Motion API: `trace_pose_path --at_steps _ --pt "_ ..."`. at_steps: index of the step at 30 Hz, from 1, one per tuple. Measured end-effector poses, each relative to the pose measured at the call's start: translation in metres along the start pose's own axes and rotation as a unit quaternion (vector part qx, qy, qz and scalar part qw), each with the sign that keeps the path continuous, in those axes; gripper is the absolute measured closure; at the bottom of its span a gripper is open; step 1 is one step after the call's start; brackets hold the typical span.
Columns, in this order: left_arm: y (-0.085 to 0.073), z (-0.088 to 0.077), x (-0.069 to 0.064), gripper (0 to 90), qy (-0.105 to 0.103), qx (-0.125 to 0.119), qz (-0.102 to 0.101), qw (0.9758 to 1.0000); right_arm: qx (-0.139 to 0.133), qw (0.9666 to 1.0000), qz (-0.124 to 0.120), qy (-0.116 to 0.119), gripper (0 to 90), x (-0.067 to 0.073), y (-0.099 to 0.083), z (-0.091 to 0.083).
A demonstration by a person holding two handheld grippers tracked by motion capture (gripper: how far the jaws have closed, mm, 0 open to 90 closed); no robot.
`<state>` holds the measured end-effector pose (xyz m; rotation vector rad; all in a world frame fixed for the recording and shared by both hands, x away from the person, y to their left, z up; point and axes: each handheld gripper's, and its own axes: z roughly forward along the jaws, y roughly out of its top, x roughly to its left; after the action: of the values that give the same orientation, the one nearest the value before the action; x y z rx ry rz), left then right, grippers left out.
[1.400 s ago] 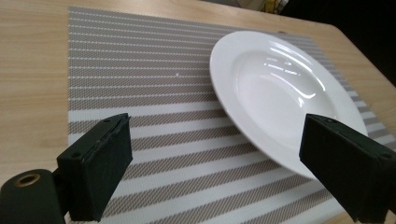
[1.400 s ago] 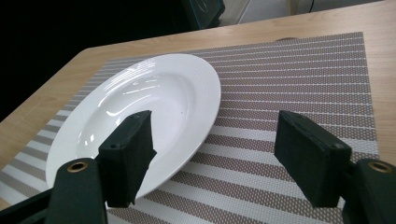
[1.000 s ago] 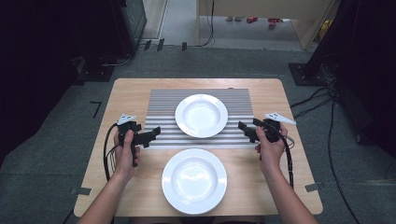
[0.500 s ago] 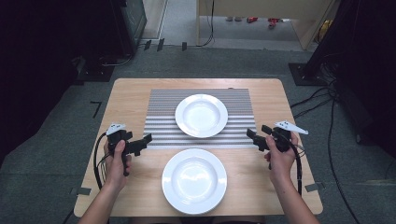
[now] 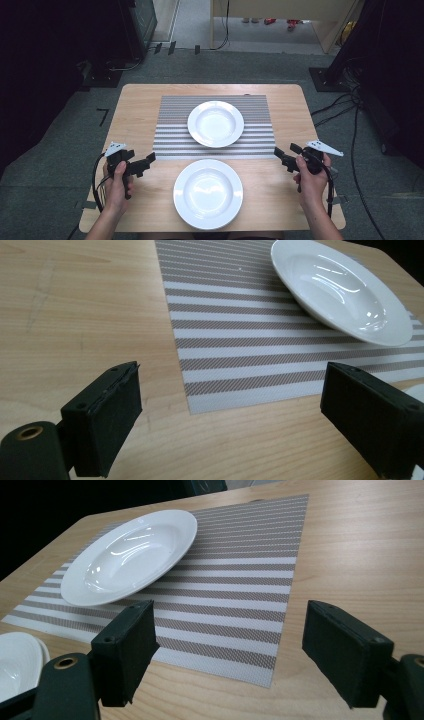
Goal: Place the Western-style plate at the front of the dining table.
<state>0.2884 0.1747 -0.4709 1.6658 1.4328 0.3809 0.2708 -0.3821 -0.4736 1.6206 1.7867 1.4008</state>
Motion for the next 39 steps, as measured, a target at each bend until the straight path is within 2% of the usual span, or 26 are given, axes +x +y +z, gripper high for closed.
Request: trace_pose_path --at_steps 15,20,24,27,34,39 --pt "-0.028 -0.023 0.023 9.8 0.023 0.006 -0.011 0.9997 -0.002 0.9996 0.019 -0.018 22.3 -0.022 -0.024 -0.032" --pt "-0.036 -0.031 0.030 9.7 0.035 0.012 -0.006 0.9993 0.005 0.9995 0.020 -0.025 22.4 -0.028 -0.033 -0.039" --pt "-0.042 -0.038 0.040 9.8 0.050 0.013 -0.009 0.9986 0.011 0.9991 0.023 -0.034 22.4 -0.035 -0.041 -0.047" --pt "-0.046 -0.043 0.046 9.8 0.049 0.013 -0.023 0.9984 0.013 0.9989 0.026 -0.038 22.4 -0.040 -0.046 -0.052" --pt "-0.056 -0.050 0.056 9.8 0.063 0.015 -0.032 0.9973 0.020 0.9977 0.034 -0.055 22.4 -0.051 -0.058 -0.066" --pt "-0.063 -0.053 0.060 9.8 0.081 0.027 -0.027 0.9960 0.026 0.9968 0.039 -0.065 22.4 -0.057 -0.067 -0.074"
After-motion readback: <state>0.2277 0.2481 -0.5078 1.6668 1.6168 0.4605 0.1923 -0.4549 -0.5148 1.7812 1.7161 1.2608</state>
